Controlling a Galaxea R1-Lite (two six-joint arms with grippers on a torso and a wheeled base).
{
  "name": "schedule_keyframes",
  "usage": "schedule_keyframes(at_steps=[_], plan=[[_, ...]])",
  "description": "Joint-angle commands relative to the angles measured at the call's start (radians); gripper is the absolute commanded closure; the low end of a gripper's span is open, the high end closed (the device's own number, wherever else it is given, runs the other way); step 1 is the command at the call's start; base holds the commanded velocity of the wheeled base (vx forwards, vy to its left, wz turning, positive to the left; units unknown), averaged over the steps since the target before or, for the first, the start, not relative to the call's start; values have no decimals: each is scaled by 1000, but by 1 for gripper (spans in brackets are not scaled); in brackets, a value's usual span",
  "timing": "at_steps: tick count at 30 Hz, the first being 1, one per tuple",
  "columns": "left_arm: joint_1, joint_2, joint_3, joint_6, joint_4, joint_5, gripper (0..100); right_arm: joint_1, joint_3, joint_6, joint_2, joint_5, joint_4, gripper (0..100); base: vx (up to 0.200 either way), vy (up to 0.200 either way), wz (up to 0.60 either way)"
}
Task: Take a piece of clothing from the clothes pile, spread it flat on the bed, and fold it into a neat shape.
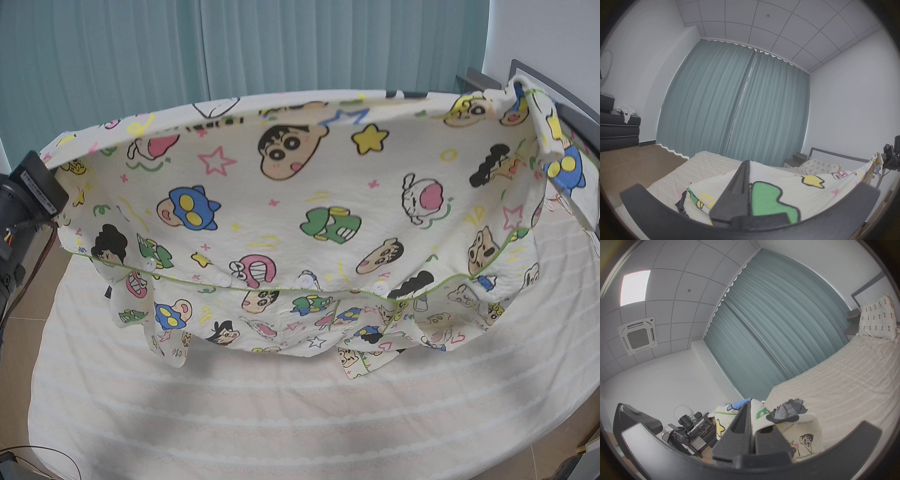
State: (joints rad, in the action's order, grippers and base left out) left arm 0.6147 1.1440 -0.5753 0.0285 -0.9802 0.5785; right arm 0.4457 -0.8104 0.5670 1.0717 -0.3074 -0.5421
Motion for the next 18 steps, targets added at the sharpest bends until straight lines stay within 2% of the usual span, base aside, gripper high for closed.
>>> schedule_keyframes(at_steps=[1, 6, 17, 18], plan=[[2, -27, 46, 4, -2, -3, 100, 30, 43, -1, -24, -5, -4, 100, -200, 0, 0], [2, -37, 61, 4, 0, -3, 100, 62, 45, -1, -39, -5, -4, 100, -200, 0, 0], [2, -64, 92, 1, 2, -6, 100, 64, 40, -1, -61, -22, -4, 100, -200, 0, 0], [2, -64, 98, -1, 0, -8, 100, 64, 39, 1, -62, -24, -4, 100, 0, 0, 0]])
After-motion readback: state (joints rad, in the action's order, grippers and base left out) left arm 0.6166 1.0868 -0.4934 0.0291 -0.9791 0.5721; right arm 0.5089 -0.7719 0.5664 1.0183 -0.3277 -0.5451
